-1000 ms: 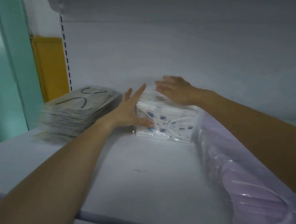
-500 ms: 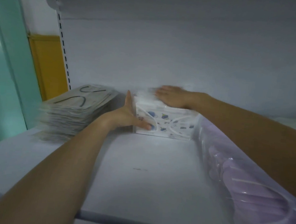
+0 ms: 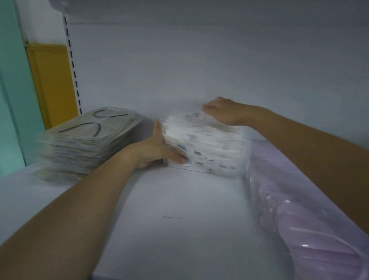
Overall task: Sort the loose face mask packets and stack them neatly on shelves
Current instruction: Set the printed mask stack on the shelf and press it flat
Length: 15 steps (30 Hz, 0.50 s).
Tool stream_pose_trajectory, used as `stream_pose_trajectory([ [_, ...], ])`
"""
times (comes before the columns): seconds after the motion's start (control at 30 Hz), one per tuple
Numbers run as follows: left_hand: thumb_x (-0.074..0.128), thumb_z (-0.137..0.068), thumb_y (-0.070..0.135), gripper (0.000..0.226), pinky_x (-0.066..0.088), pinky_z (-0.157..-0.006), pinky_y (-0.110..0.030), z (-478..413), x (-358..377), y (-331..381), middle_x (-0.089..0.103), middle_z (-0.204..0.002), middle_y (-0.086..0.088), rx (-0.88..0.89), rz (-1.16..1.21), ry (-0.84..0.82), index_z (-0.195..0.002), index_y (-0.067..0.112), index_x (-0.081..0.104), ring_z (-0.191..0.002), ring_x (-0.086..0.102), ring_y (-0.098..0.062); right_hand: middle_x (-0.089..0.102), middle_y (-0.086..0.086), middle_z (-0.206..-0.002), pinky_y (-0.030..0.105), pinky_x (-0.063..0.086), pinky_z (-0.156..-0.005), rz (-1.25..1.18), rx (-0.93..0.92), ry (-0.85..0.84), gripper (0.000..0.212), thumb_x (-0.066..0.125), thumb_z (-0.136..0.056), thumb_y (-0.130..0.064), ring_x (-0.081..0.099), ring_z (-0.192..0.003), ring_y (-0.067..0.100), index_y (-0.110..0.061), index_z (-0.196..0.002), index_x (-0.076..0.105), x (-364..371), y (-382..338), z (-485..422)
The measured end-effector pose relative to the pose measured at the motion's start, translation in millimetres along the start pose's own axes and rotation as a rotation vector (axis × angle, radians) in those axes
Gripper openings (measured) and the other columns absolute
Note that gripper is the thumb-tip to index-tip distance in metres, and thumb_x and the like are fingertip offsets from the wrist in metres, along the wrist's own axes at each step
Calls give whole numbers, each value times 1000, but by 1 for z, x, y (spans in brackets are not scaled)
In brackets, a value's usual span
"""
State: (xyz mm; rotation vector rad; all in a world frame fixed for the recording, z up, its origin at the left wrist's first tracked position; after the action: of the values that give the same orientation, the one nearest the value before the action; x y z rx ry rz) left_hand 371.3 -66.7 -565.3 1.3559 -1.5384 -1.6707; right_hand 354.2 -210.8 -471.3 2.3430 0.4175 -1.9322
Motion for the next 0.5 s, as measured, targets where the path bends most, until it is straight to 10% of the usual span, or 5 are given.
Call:
stream_pose_trajectory([
  [0.27,76,-64,-16,129,38,-108,-44,1,1,2,51,-137,-7,5,44,14,-146,10,-19,-123,52,-22,31,2,-151,30,20,-110,-337,166,74,57,24,-100,-47,31,-137,18,-13,-144,33,-19,33,15],
  [0.4,76,-63,-17,126,41,-105,-46,0,0,3,57,-130,-11,20,43,22,-147,5,-16,-118,56,-23,41,4,-108,19,33,-63,-280,338,71,33,32,-99,-43,42,-71,9,-16,-113,47,-12,68,35],
  [0.5,74,-62,-20,121,42,-105,-44,1,3,5,58,-129,-13,18,51,-5,-148,2,-7,-118,57,-25,49,1,-95,23,37,-66,-530,442,106,19,39,-97,-34,45,-72,15,-19,-103,50,1,81,42],
])
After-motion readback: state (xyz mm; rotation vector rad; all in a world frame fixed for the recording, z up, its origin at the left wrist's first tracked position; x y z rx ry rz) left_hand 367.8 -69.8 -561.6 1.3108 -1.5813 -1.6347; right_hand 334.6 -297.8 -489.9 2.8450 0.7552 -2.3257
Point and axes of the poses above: each hand's wrist, its own z-axis away from the middle knuckle, its own x-axis out of the palm, y = z × x, the point moved 8 cm from there along -z, towards the middle knuckle
